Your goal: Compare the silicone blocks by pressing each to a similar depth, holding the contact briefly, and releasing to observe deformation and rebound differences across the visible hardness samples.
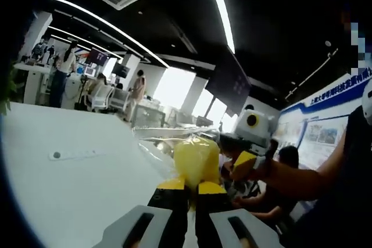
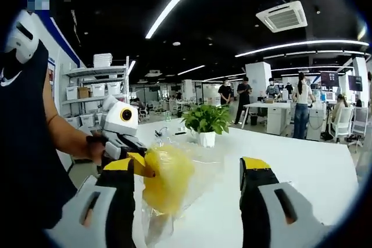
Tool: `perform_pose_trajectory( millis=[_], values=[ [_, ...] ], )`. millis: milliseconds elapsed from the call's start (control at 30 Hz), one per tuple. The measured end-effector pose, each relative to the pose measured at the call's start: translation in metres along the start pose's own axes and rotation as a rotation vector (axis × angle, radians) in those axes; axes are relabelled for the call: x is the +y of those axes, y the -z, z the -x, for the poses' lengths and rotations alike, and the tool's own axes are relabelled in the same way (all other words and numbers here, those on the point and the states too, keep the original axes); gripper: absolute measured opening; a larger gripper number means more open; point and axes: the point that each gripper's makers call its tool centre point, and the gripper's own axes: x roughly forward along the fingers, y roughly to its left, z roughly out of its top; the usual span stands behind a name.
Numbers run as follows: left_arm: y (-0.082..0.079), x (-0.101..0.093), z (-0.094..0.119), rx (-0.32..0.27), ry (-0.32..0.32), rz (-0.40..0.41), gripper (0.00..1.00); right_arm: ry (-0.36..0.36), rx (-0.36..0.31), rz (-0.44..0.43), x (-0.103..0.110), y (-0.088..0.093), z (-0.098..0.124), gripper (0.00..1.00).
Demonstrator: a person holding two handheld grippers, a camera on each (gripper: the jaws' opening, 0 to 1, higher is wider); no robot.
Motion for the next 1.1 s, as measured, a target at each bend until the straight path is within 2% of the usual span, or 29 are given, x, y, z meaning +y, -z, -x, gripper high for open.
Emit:
perform_pose_trajectory(
  millis=[67, 100, 133, 167, 300, 433, 500, 600, 700, 767, 1100],
  values=[
    [0.000, 0.001, 0.000, 0.001, 0.005, 0.039, 0.00, 0.039, -0.010, -0.002, -0.006, 0.004, 0.005, 0.87],
    [-0.001, 0.001, 0.000, 0.000, 0.007, 0.050, 0.00, 0.054, -0.010, 0.008, -0.009, 0.005, 0.006, 0.96],
    [-0.001, 0.001, 0.000, -0.001, 0.006, 0.049, 0.00, 0.100, 0.008, 0.030, -0.016, 0.013, 0.009, 0.97],
    [-0.001, 0.002, -0.001, 0.002, 0.003, 0.057, 0.00, 0.086, 0.000, 0.020, -0.012, 0.017, 0.013, 0.97],
    [-0.002, 0.008, 0.001, 0.002, -0.008, 0.101, 0.00, 0.124, 0.005, 0.048, -0.016, 0.025, 0.025, 0.97],
    [-0.003, 0.011, 0.000, 0.005, -0.012, 0.125, 0.00, 0.148, -0.009, 0.018, -0.017, 0.028, 0.040, 0.97],
    [-0.002, 0.012, -0.001, 0.013, -0.009, 0.162, 0.00, 0.162, 0.000, 0.010, -0.019, 0.033, 0.050, 0.97],
    [0.004, 0.018, -0.003, 0.036, -0.036, 0.179, 0.00, 0.211, 0.004, -0.019, -0.028, 0.043, 0.065, 0.97],
    [0.009, 0.020, -0.006, 0.045, -0.039, 0.184, 0.00, 0.232, -0.002, -0.045, -0.031, 0.049, 0.074, 0.97],
    [0.012, 0.021, -0.007, 0.051, -0.038, 0.194, 0.00, 0.244, 0.020, -0.063, -0.029, 0.058, 0.080, 0.97],
    [0.037, 0.034, -0.010, 0.082, -0.049, 0.288, 0.00, 0.307, 0.073, -0.078, -0.033, 0.080, 0.113, 0.97]
  ],
)
